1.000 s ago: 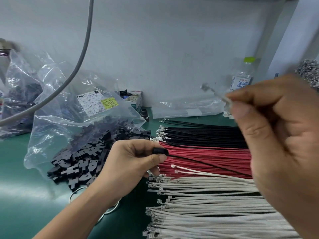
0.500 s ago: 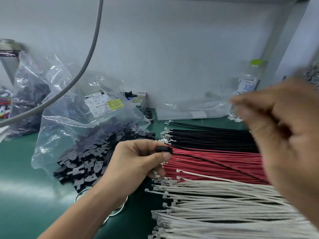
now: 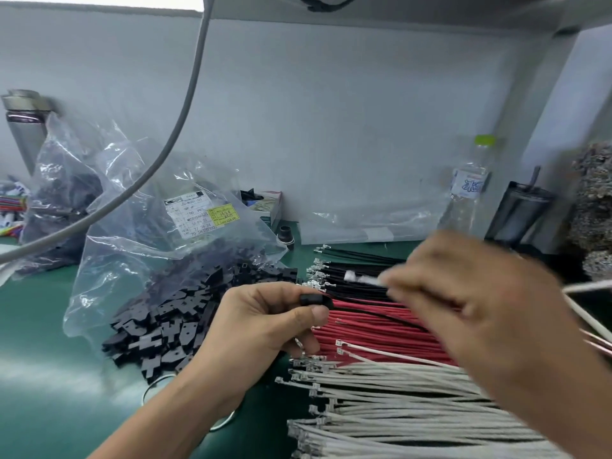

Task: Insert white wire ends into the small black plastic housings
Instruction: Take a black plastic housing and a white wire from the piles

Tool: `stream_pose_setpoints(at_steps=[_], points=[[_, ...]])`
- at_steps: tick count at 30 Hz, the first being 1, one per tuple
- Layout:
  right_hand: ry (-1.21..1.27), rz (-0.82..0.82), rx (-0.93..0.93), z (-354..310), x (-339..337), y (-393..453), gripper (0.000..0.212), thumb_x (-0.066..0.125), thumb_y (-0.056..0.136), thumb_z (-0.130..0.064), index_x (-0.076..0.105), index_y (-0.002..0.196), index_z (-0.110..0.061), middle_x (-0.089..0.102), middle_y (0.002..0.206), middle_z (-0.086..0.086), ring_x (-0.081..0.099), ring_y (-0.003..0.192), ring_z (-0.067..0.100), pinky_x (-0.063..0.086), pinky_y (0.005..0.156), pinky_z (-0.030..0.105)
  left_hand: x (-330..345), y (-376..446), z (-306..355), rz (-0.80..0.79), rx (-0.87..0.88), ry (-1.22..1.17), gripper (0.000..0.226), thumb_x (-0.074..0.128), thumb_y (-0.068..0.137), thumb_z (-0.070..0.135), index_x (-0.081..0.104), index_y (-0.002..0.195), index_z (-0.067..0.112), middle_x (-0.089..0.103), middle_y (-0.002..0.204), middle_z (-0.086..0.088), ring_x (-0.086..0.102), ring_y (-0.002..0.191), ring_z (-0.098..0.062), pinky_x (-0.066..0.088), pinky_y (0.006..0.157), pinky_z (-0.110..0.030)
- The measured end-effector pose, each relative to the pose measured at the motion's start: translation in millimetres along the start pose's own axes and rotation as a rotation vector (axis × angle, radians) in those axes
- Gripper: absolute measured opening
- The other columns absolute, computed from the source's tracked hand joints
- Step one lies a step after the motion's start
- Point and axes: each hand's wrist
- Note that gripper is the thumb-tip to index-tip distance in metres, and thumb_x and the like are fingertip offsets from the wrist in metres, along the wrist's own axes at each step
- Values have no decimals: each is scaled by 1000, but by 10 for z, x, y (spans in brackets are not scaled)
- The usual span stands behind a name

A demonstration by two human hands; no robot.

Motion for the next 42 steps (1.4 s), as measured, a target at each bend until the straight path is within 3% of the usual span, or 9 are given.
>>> stream_pose_setpoints(at_steps=[1,9,19,26,31,33,38,40,42], points=[[-29,-50,-4,-40,65,-43,12,68,96,-29,78,92,-24,61,79,-16,60,67,4,49,60,19,1,-5,1,-14,7,-10,20,84,68,20,83,87,13,74,67,-12,67,53,-18,52,51,-21],[135,33,97,97,460,-309,15,66,89,-34,78,89,-26,61,81,-15,60,68,8,50,53,30,9,11,-66,-88,44,-20,22,85,69,21,83,90,14,75,68,-11,68,54,-17,55,53,-23],[330,-13,159,60,542,-342,12,66,88,-29,77,88,-24,60,84,-13,63,80,9,47,66,19,9,-16,-107,-172,84,93,18,85,74,17,83,92,14,76,75,-14,72,59,-21,58,58,-24],[244,-61,149,132,487,-350,13,65,95,-37,72,87,-29,59,86,-17,61,79,8,46,65,20,19,-9,-107,-175,101,131,21,88,75,21,82,93,13,76,76,-15,72,59,-22,57,58,-24],[184,-64,75,130,509,-369,15,67,90,-32,68,78,-24,54,79,-16,54,71,4,41,62,16,10,-29,-108,-189,133,243,13,85,79,22,82,90,16,75,78,-15,72,63,-27,62,68,-45],[174,-62,54,112,539,-372,15,67,90,-31,68,78,-22,53,79,-16,53,69,4,41,62,17,5,-38,-91,-194,168,294,11,85,80,23,82,89,16,75,76,-13,72,62,-24,61,67,-42],[97,-21,-35,119,576,-362,21,63,93,-36,69,80,-21,54,79,-14,51,67,4,43,58,22,-30,-21,-30,-198,224,351,9,83,78,19,83,86,17,75,70,-7,71,58,-15,53,57,-17],[76,16,-39,145,543,-318,23,60,95,-39,71,82,-23,56,80,-16,54,70,5,46,57,25,-44,-14,7,-188,225,314,13,83,75,21,83,87,19,76,70,-9,72,59,-18,54,59,-19],[52,30,-31,171,504,-289,21,59,96,-41,70,86,-26,56,83,-16,54,77,8,46,61,29,-72,-2,42,-167,223,232,18,83,72,21,84,90,19,77,74,-13,73,62,-26,61,63,-30]])
Point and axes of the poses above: each hand's wrist, its own y-axis towards the middle knuckle, its own x-axis out of the palm, z = x × y
